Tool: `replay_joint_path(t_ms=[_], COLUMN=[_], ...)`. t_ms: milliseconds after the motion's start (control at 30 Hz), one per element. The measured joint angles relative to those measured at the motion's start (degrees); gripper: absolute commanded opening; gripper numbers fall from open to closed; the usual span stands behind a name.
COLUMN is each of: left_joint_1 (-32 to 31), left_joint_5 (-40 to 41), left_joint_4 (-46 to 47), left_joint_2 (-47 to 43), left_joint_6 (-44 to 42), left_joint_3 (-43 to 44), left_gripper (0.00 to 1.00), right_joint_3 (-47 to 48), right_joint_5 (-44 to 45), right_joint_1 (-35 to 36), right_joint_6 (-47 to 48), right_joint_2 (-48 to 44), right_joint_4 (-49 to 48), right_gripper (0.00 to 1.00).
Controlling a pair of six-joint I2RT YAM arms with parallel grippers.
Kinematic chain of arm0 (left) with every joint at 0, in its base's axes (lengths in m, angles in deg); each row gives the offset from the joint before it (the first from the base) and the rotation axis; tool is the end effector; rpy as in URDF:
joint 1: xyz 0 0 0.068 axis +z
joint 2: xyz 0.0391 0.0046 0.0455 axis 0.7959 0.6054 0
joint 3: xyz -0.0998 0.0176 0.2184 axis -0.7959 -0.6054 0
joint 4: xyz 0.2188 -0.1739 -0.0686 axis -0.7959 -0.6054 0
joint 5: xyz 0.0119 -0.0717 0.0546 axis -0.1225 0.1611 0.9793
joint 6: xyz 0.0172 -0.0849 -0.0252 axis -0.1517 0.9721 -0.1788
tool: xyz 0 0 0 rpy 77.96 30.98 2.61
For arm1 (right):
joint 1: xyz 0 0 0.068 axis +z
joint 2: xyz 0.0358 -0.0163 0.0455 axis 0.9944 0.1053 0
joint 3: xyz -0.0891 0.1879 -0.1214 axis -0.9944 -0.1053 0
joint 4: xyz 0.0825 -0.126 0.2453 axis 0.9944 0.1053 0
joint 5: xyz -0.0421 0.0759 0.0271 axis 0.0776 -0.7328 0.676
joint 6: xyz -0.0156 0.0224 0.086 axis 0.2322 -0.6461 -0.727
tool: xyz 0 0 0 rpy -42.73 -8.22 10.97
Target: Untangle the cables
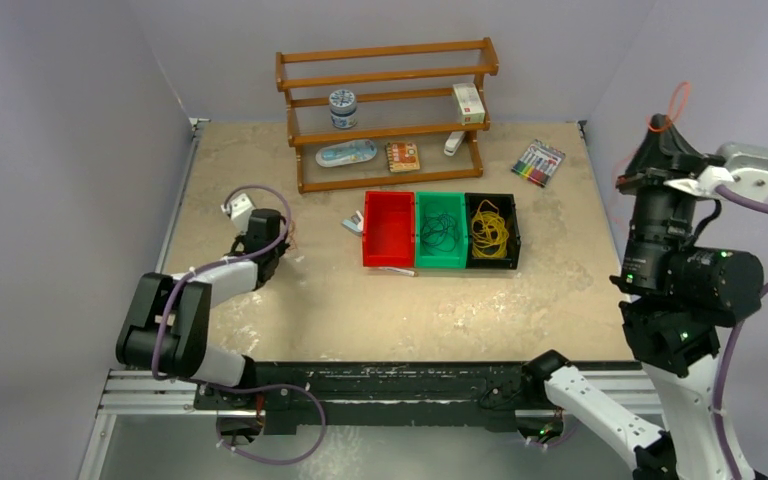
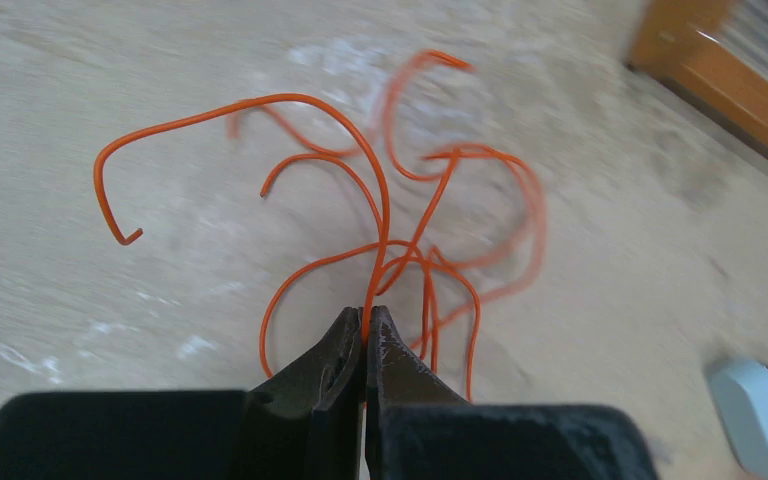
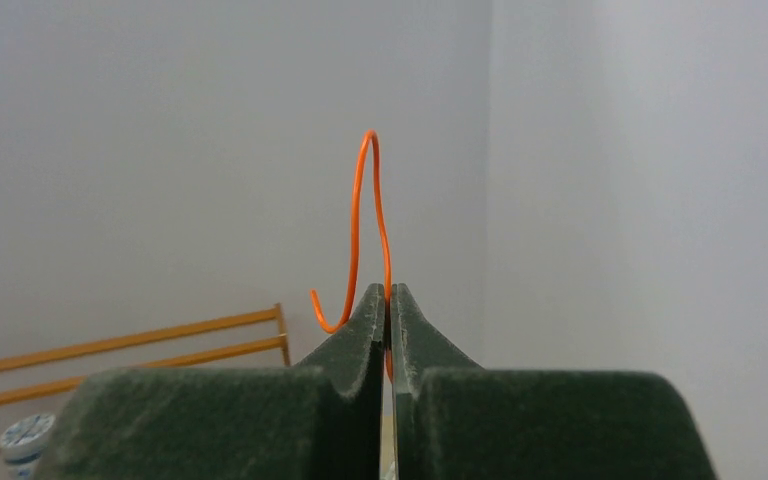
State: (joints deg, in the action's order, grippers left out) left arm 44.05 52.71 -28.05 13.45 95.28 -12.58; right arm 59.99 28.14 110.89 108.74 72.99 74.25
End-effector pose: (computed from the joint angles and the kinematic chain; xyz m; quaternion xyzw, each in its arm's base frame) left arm 0.3218 -0.0149 0.0635 -0.3417 0.8303 0.0077 0.4403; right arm 0.1375 0.0147 0.5726 0.1266 0.4496 -0.0744 0.8811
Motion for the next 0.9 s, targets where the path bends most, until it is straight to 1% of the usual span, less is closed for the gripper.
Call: replay_joint_path(t_ms=[100,133,167,267,367,400,467,533,633,733,900], left_joint_1=[-4.81,-5.95,-6.54,-6.93,-6.97,-6.97,-6.97,-6.99,-6.99,-6.99,-6.99], left_joint_5=[0.44,0.46,0.46,0.57,0.94,1.05,1.36,1.81,2.45,2.67,1.81], left_joint_4=[-1.40,-1.81,-1.95,-3.08,-5.73,-6.95,-8.63,-10.08,-12.61,-14.38,-15.23], left_joint_2=[-3.34,-4.57,-5.53,-8.83,-11.58,-12.59,-14.47,-16.50,-19.23,-21.84,-24.96], left_joint_6=[-0.15,-0.11,-0.07,0.11,0.39,0.50,0.48,0.57,0.59,0.55,-0.11], left_joint_3=[-0.02,-0.11,-0.37,-2.21,-3.67,-3.85,-3.85,-3.82,-3.45,-2.73,-1.09], left_gripper=[0.00,0.03,0.08,0.28,0.41,0.50,0.56,0.60,0.62,0.62,0.62], right_joint_3=[0.28,0.28,0.26,0.09,0.00,0.00,0.00,0.00,0.02,0.28,2.91], right_joint_5=[-4.92,-6.01,-6.71,-8.24,-8.87,-9.09,-9.66,-10.25,-11.10,-12.92,-19.19], right_joint_1=[0.00,0.00,0.00,0.00,0.00,0.00,0.00,0.00,0.00,0.00,0.00], right_joint_6=[-1.42,-1.70,-1.90,-2.40,-2.80,-2.97,-3.28,-3.67,-4.20,-4.61,-5.84], right_joint_2=[1.53,1.97,2.32,3.13,3.32,3.34,3.37,3.43,3.85,4.85,8.28], right_joint_4=[1.46,1.88,2.16,2.82,3.04,3.04,3.02,3.02,3.04,3.43,5.07], right_gripper=[0.00,0.00,0.00,0.00,0.00,0.00,0.00,0.00,0.00,0.00,0.00])
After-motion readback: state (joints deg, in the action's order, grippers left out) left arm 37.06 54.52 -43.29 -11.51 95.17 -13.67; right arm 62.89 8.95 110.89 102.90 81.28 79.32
